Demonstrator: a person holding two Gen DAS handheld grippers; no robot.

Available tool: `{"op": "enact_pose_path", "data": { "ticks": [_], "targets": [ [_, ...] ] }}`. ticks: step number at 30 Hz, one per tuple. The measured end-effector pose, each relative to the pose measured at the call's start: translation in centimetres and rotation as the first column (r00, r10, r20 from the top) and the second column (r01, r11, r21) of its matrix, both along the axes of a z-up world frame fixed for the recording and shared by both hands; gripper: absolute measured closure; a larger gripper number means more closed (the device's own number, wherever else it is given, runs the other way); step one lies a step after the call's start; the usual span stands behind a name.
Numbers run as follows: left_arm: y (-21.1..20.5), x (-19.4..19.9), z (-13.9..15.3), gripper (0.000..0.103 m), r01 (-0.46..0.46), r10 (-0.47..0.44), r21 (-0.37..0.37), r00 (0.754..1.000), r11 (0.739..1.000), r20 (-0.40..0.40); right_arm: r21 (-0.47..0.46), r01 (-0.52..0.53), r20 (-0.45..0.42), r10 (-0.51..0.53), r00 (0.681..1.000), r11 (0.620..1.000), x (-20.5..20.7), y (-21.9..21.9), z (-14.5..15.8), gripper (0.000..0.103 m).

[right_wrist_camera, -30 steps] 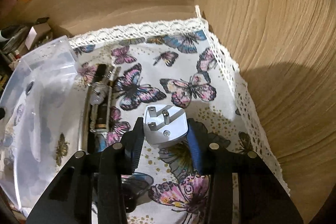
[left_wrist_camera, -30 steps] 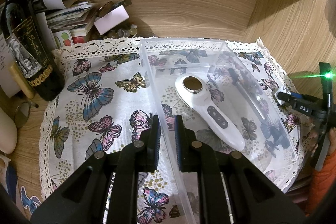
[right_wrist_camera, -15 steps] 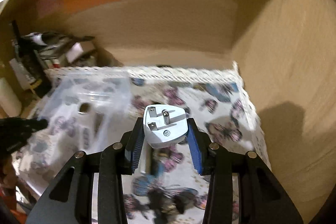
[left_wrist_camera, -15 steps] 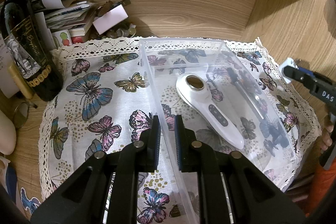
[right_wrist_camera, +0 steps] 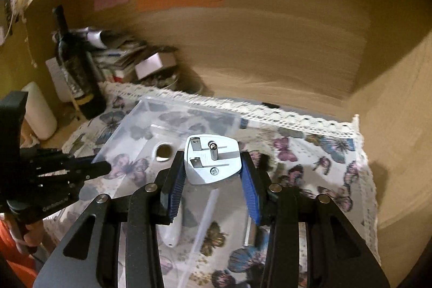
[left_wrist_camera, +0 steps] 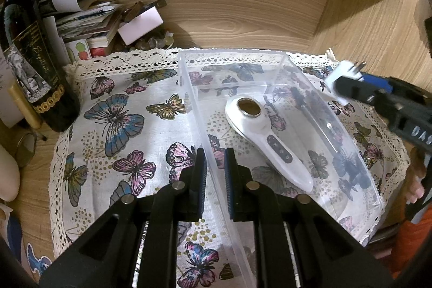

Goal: Organize rigid objects
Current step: 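Lower the plug adapter into the clear box beside the device and release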

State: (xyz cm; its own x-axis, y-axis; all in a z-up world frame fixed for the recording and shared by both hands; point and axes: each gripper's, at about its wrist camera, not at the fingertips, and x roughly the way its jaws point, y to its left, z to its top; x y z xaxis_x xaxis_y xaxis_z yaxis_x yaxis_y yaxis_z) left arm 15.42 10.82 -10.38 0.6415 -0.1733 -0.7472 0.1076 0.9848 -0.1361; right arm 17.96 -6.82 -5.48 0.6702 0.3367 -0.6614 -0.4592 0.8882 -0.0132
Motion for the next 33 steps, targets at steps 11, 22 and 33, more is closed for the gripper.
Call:
{"op": "enact_pose_path", "data": {
  "ticks": [11,22,33],
  "targets": [
    [0.1,0.0,0.0,0.091,0.005,-0.005,-0.002,1.0,1.0,0.003,-0.013,-0.054,-0.123,0.052,0.991,0.998,1.8,2.1,-2.9,0.066],
    [0.1,0.0,0.0,0.091,0.009,-0.009,-0.004,1.0,1.0,0.001,-0.07,-0.078,-0.137,0.068,0.988,0.994,1.7,3.3,-3.8,0.066],
    [0.2,0.0,0.0,0.091,0.007,-0.007,-0.002,1.0,1.0,0.001,-0.042,-0.063,-0.078,0.06,0.995,0.997,0.1,2.4,-1.7,0.054]
  ]
}}
